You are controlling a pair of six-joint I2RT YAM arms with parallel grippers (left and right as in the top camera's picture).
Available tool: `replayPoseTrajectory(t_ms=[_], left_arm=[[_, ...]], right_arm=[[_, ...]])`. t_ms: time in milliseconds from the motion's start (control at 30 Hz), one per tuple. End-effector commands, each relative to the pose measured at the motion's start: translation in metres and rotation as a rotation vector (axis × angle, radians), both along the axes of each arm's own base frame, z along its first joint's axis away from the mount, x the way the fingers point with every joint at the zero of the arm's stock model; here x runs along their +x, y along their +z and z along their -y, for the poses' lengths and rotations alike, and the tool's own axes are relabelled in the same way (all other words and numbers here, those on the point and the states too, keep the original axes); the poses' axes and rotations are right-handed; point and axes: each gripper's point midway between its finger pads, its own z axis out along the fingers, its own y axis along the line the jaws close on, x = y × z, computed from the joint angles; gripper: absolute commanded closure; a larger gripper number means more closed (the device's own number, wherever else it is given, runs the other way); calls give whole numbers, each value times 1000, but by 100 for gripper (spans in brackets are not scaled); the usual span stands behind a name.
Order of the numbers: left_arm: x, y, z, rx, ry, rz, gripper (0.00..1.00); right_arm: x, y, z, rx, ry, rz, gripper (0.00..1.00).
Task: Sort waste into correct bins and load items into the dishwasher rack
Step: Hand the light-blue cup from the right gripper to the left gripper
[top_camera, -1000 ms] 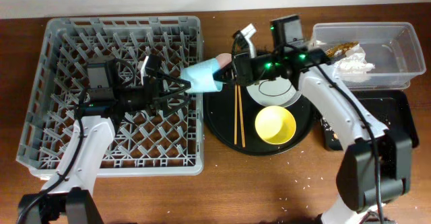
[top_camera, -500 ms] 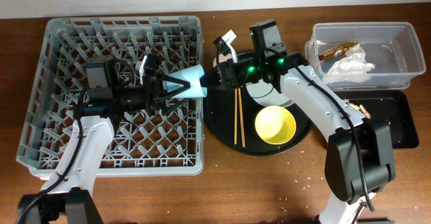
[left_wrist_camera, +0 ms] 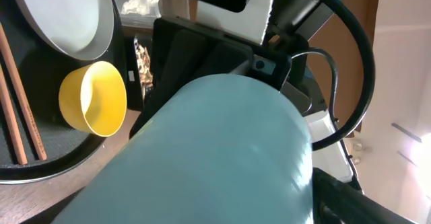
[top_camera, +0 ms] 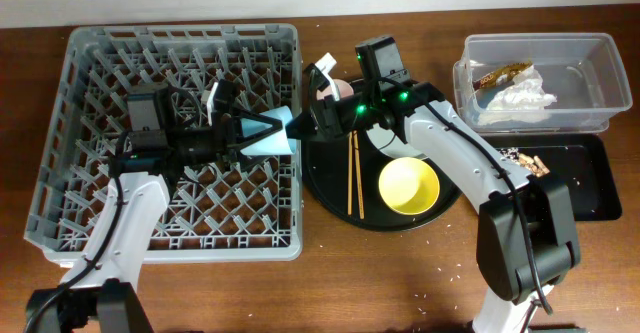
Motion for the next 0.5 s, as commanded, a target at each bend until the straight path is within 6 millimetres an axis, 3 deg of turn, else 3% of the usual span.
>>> replayPoseTrajectory(t_ms=[0,167,333,367,467], left_arm=[[7,1,0,18,19,22,18],[7,1,0,18,20,17,39],[7,0,0,20,22,17,43],[7,0,0,20,22,17,43],[9,2,0,19,22,40,43]], right_arm=[[-13,1,-7,20,49,-26,96],[-12,1,-6,20,46,-24,96],[-13,1,-6,20,48,-24,95],[-13,1,-6,20,48,-24,92],[-12,1,-6,20,46,-23,66]])
